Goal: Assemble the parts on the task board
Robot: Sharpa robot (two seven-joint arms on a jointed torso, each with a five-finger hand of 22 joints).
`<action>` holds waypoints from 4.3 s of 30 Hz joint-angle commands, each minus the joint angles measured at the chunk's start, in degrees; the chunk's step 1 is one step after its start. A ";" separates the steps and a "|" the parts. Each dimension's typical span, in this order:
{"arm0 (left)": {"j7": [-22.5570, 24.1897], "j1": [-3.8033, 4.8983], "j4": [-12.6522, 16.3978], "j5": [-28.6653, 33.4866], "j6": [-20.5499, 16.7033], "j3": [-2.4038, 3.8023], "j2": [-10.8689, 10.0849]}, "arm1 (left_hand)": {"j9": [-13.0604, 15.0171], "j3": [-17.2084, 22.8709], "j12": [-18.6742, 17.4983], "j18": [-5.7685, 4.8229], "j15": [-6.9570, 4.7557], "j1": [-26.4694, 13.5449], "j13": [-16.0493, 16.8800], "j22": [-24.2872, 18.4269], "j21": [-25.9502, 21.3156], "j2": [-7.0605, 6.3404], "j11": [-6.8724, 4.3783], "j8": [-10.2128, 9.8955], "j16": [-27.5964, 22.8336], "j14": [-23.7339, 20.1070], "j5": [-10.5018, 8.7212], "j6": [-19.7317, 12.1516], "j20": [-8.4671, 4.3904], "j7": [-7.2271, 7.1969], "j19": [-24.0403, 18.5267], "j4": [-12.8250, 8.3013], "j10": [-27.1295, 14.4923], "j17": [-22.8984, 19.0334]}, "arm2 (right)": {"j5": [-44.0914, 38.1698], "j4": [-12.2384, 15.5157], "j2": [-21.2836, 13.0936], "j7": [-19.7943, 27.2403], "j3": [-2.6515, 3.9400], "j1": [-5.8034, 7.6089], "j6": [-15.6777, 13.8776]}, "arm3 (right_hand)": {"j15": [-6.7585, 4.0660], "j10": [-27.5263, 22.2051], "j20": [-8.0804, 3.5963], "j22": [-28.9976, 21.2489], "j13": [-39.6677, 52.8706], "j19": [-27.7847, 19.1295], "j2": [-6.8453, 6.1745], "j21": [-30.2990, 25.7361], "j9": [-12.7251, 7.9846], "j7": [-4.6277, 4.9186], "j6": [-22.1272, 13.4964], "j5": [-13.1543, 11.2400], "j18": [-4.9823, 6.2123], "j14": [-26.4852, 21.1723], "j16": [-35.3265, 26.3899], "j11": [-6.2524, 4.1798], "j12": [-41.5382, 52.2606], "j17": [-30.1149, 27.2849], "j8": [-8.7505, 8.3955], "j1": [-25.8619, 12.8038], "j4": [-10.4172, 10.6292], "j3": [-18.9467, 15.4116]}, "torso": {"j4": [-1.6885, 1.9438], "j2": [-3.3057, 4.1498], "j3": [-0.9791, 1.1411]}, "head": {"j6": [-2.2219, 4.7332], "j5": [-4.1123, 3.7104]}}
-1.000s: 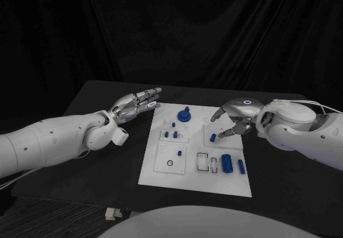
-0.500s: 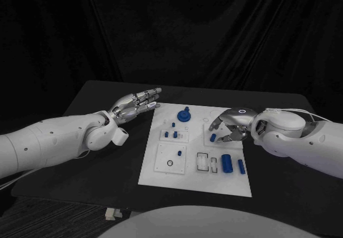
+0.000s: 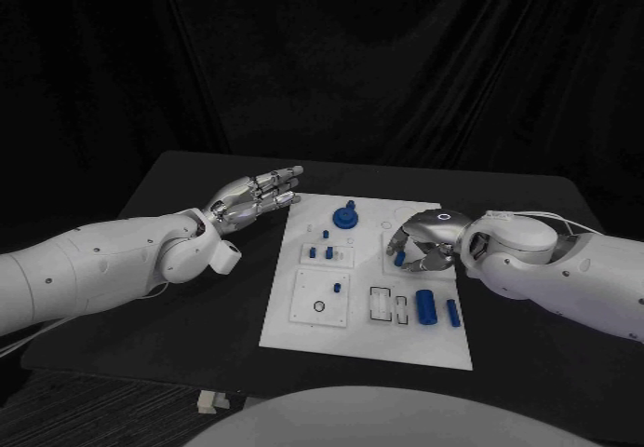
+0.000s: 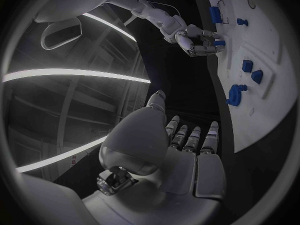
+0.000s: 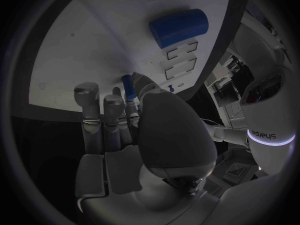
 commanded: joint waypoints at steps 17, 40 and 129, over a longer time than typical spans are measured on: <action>2.72 -0.35 0.09 0.41 0.93 0.06 -0.06 | 0.09 0.74 0.45 0.00 0.35 0.50 0.14 0.02 0.22 0.44 0.72 0.33 0.23 0.32 0.89 0.08 0.05 -0.10 0.47 -0.18 0.27 0.09 | -0.36 0.49 -0.32 2.34 0.04 -0.35 -6.38 | -1.37 7.79 -1.54 6.01 2.05 0.52 0.99 2.90 6.98 2.37 7.23 4.86 -0.63 0.78 0.56 -2.05 4.05 0.96 10.19 2.98 -4.63 4.41 | 0.00 0.00 -0.01 | -0.01 0.32; 2.45 -0.59 -0.01 0.41 1.09 0.06 -0.01 | 0.09 1.13 0.45 -0.05 0.58 0.85 0.13 0.02 0.26 0.52 0.71 0.34 0.29 0.42 1.50 0.09 0.05 0.02 0.56 -0.64 0.27 0.12 | -2.54 10.61 -2.82 -1.84 0.04 3.81 -6.14 | -0.38 9.14 -0.93 5.91 2.23 0.26 0.62 3.26 8.16 3.52 5.95 5.23 -0.70 1.06 0.61 -1.49 4.12 1.08 11.00 2.39 -5.55 5.48 | 0.00 -0.01 -0.01 | -0.01 1.08; 2.03 -1.25 -0.62 0.41 1.65 0.06 0.53 | 0.11 2.00 0.34 -0.30 0.91 0.85 0.06 -0.39 0.12 1.27 0.79 0.35 0.22 0.25 1.68 0.18 0.06 0.51 0.32 -0.88 -0.03 0.08 | -9.37 6.85 13.08 -2.56 0.05 -6.57 -5.25 | -0.17 9.62 -0.54 6.35 2.20 1.28 -0.05 6.22 7.99 3.91 4.83 5.33 -0.92 2.76 2.43 -1.22 3.28 3.68 9.45 1.58 -6.86 7.31 | -0.01 -0.01 -0.02 | -0.01 2.95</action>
